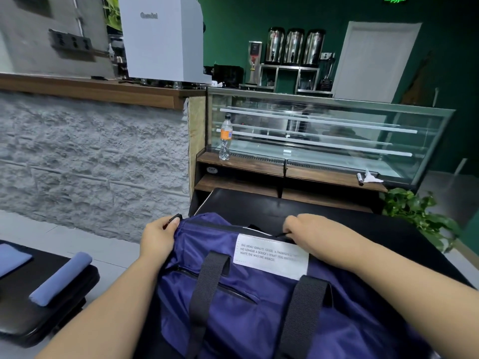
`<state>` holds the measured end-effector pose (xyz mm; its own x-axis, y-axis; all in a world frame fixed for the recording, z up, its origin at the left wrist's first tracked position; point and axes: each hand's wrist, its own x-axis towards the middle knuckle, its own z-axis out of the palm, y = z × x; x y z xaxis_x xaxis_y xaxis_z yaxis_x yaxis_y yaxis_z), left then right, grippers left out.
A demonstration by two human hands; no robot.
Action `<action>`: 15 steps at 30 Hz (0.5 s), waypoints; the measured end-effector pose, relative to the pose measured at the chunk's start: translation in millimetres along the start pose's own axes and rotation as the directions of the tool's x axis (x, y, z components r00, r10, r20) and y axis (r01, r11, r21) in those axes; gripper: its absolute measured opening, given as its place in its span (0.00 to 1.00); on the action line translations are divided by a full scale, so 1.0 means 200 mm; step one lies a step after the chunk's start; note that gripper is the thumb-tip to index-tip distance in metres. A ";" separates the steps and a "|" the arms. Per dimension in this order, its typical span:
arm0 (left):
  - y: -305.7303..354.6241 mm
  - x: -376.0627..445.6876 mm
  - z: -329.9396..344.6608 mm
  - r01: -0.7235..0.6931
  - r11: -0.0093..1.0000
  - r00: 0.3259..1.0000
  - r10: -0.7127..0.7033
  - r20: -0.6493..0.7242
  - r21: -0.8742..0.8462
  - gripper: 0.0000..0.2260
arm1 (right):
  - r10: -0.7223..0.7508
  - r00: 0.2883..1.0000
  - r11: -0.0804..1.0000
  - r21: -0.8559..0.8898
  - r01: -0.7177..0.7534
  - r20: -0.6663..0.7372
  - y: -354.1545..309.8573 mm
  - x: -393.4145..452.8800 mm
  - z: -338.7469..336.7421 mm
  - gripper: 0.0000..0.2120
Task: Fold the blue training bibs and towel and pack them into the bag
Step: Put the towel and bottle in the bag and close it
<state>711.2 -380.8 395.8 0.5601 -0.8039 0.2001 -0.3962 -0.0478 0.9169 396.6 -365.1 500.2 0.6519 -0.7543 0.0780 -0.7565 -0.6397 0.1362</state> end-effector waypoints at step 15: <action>0.61 -0.57 0.28 -0.791 0.571 0.567 0.551 0.612 0.219 0.21 | 0.188 0.933 0.926 0.372 -0.064 -0.308 0.04 -0.25 -0.02 0.07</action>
<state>557.9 -328.4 465.8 -0.3461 -0.8453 0.4071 -0.8285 0.4790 0.2903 357.9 -332.4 500.4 0.4821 -0.7783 0.4023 -0.7619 -0.5991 -0.2460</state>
